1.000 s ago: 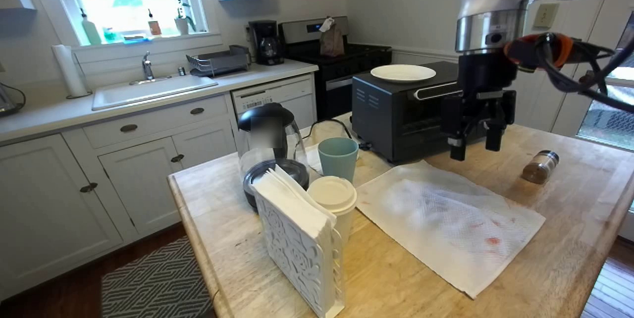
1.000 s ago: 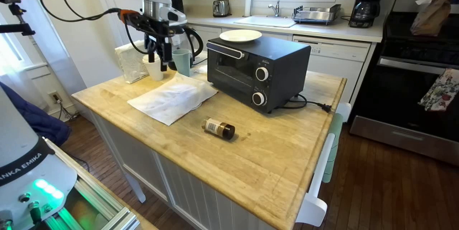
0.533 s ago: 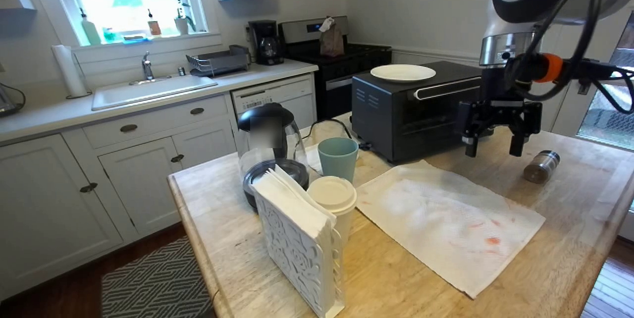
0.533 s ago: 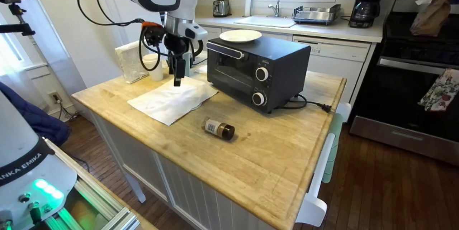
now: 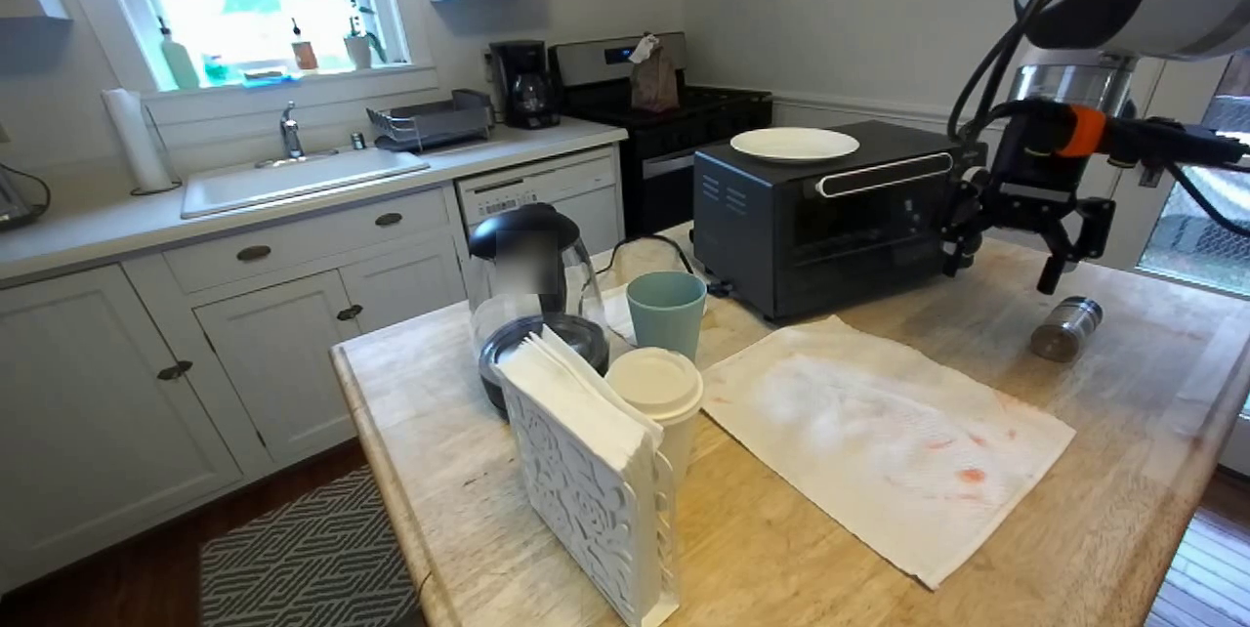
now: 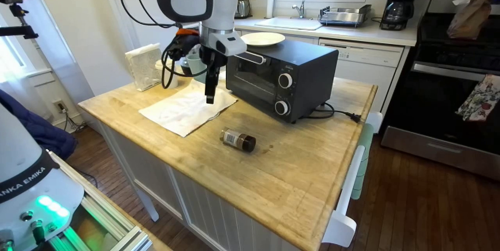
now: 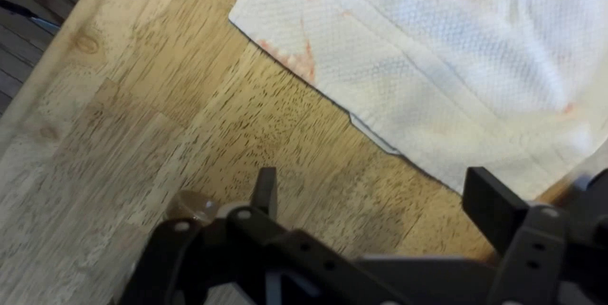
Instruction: Pick up the spice bottle and make it stand upright on the table
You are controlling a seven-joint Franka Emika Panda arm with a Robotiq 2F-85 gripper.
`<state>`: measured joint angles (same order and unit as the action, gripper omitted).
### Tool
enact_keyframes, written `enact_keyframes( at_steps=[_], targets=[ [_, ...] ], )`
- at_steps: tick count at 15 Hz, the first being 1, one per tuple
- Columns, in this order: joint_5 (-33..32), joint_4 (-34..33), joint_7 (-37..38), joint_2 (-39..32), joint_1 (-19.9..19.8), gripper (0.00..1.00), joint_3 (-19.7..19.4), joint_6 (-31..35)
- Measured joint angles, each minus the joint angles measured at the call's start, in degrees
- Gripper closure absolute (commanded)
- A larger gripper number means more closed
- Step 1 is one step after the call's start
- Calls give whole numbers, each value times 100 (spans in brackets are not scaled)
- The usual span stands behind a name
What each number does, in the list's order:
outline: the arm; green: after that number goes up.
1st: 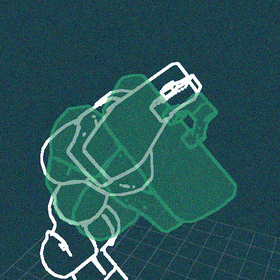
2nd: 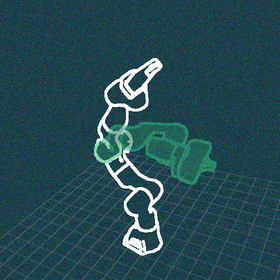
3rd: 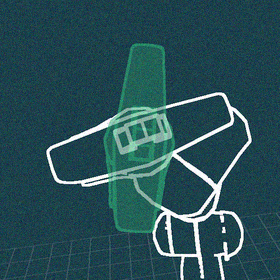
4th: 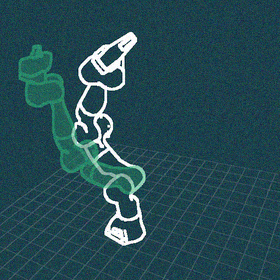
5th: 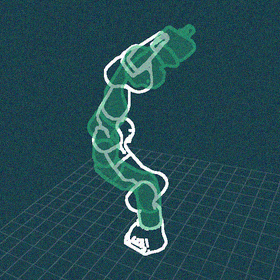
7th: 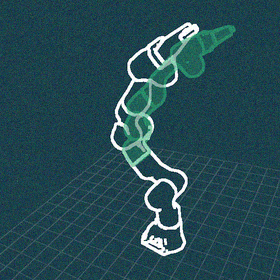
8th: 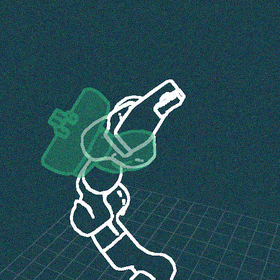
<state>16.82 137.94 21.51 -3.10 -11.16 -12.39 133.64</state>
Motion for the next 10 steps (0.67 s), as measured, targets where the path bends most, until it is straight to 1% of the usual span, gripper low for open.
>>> enact_keyframes(
  at_steps=[3, 10],
  targets=[
    [142, 33, 397, -131, -127, 0, -154, 414],
    [118, 376, 1627, -437, -309, 0, -639, 1552]
  ],
)
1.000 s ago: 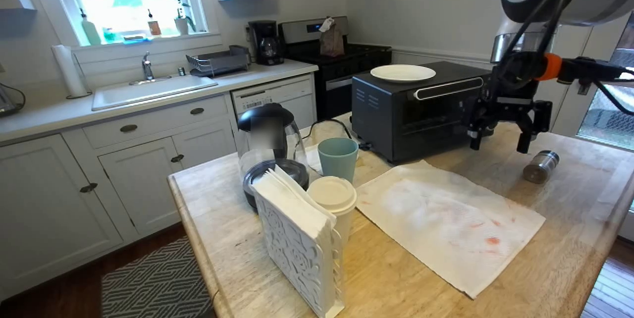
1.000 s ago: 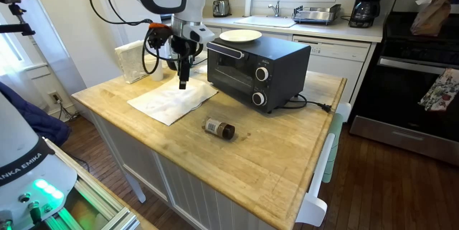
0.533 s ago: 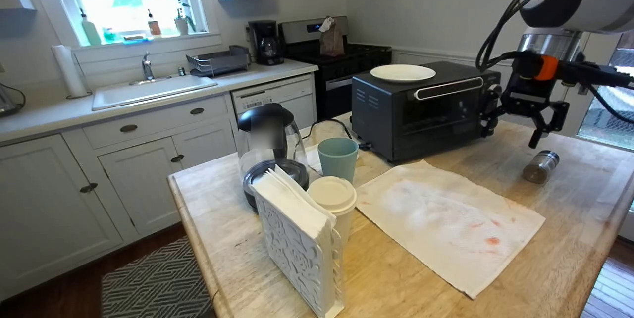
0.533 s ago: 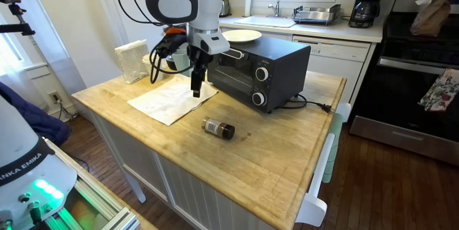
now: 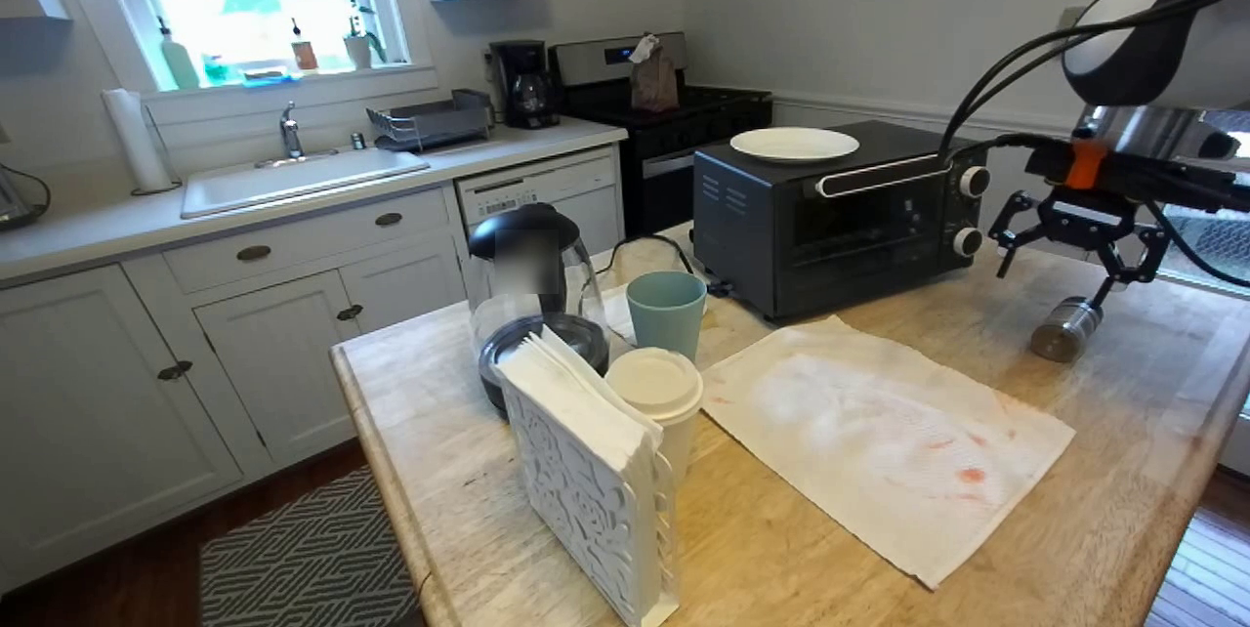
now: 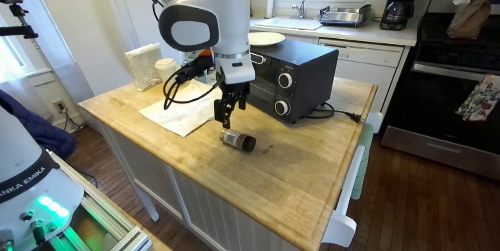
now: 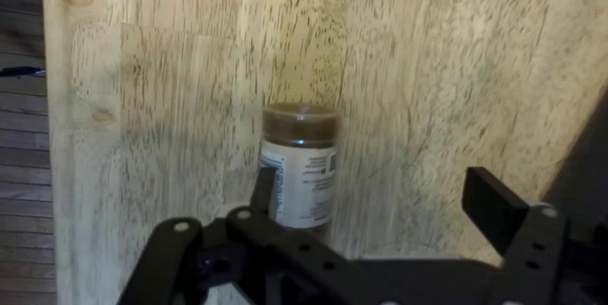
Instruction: Pick up the spice bottle and make it stand upright on the table
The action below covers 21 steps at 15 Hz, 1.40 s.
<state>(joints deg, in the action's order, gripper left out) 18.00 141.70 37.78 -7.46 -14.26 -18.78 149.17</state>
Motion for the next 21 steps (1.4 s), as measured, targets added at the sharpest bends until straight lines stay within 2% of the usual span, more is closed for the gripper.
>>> enact_keyframes(
  at_steps=[5, 10, 11, 12, 13, 15, 19, 21],
  targets=[
    [-159, 74, 1121, -201, 15, 0, -188, 409],
    [-170, 35, 1335, -405, 88, 0, -106, 412],
    [-175, 27, 1355, -445, 113, 8, -96, 412],
    [-208, 12, 1386, -487, 140, 24, -94, 412],
    [-263, -5, 1429, -527, 163, 34, -94, 411],
    [-370, -42, 1508, -615, 200, 50, -94, 409],
    [-588, -149, 1673, -809, 272, 76, -99, 401],
    [-722, -185, 1761, -833, 332, 78, -139, 388]
  ],
)
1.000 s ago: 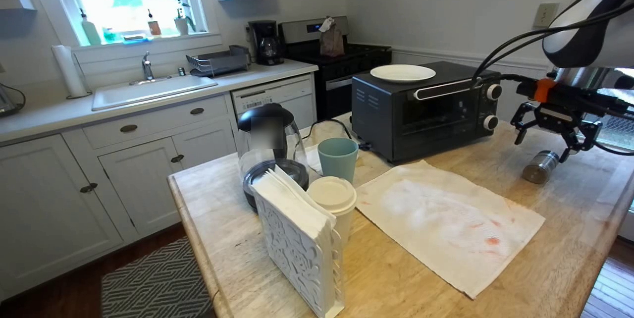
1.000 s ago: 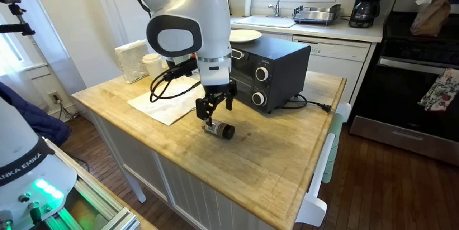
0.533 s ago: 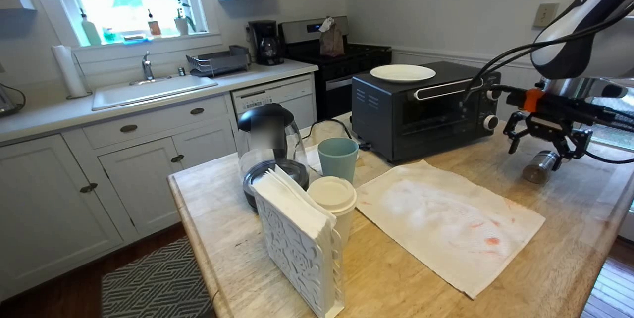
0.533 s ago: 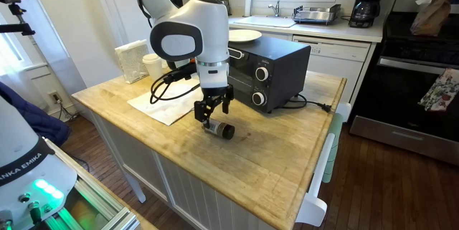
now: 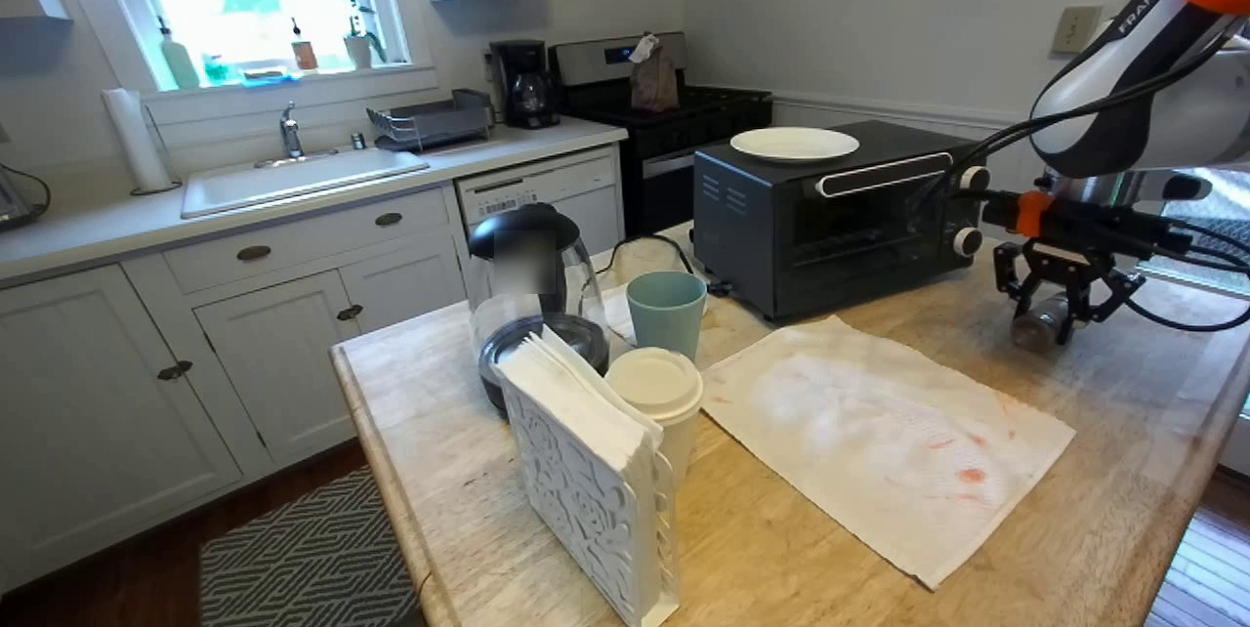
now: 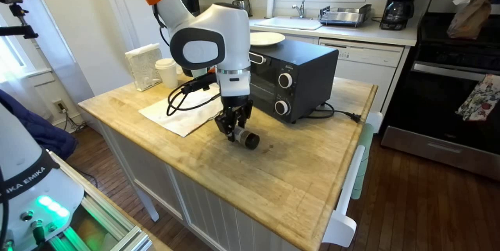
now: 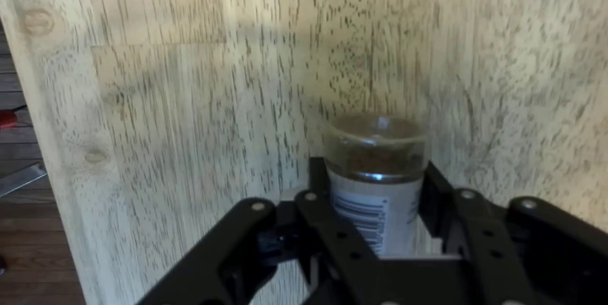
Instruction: Pick up the spice bottle and make it stand upright on the table
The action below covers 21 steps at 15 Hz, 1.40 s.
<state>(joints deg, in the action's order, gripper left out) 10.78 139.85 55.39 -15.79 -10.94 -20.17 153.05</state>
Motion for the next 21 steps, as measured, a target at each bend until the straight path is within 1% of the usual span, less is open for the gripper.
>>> enact_keyframes(
  at_steps=[3, 5, 7, 10, 13, 17, 19, 21],
  targets=[
    [-409, 6, 255, 19, 141, 78, -176, -35],
    [-921, 31, 567, 105, 286, 78, -428, -94],
    [-1603, 86, 1065, 254, 456, 78, -724, -139],
    [-2750, 156, 2145, 460, 747, 78, -1068, -178],
    [-3769, 216, 3373, 556, 1221, 78, -1415, -138],
    [-5151, 246, 5027, 576, 1839, 78, -1736, -97],
    [-5920, 244, 5839, 594, 1859, 78, -1582, -227],
    [-6486, 242, 6486, 624, 1776, 78, -1273, -554]
  ],
)
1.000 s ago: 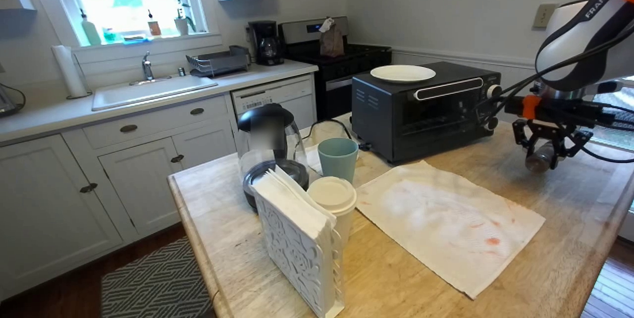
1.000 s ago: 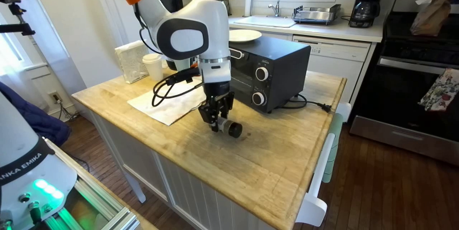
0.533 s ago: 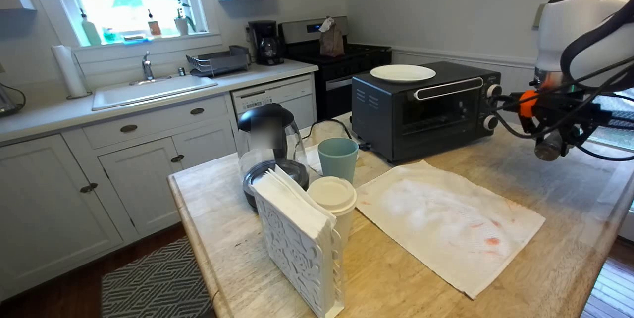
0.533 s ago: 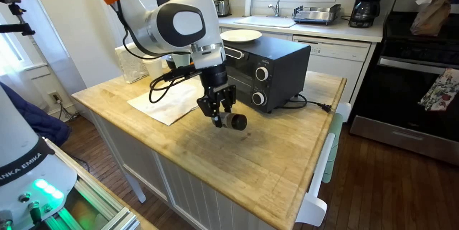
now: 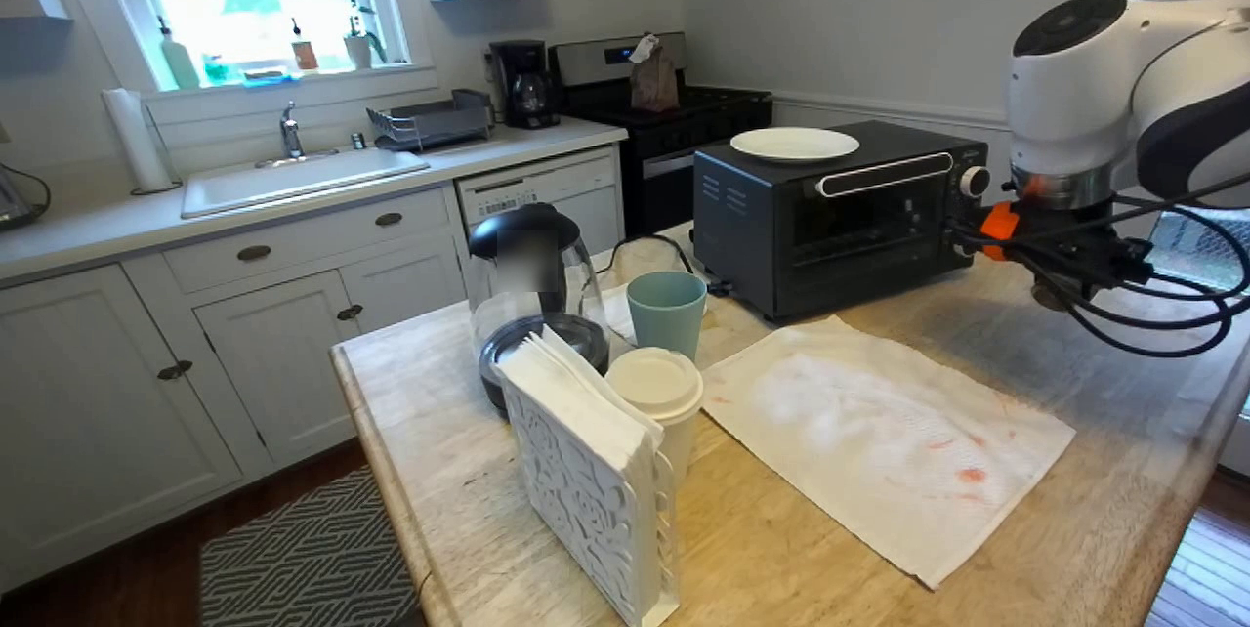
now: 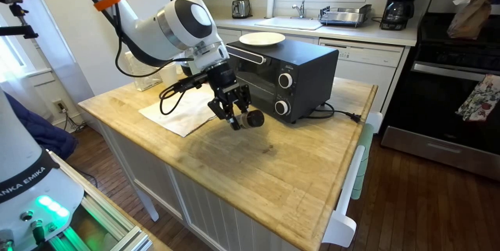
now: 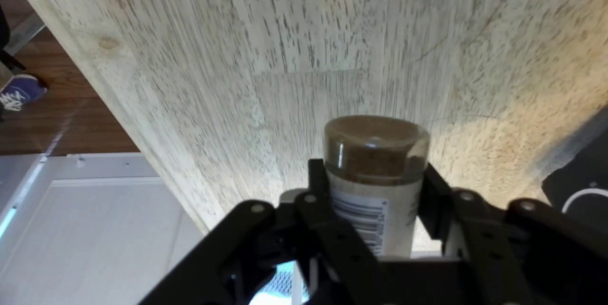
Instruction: Pick up the spice bottle and make it stand upright on the table
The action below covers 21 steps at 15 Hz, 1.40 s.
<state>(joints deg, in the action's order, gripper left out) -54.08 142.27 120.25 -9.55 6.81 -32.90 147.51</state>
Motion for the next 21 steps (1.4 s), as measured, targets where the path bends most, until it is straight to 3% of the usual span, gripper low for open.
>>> enact_keyframes(
  at_steps=[4, 5, 7, 8, 12, 17, 21],
  targets=[
    [-567, -3, 820, 22, -348, 78, 816, -832],
    [-629, -3, 961, 23, -437, 53, 991, -1031],
    [-635, -3, 988, 17, -634, 53, 1258, -1095],
    [-635, -3, 986, 17, -697, 78, 1310, -1095],
    [-735, -22, 1131, 14, -875, 78, 1562, -1284],
    [-1565, -184, 2507, -130, -826, 78, 2096, -2488],
    [-1802, -338, 3201, -527, -816, 78, 2421, -3037]
  ],
)
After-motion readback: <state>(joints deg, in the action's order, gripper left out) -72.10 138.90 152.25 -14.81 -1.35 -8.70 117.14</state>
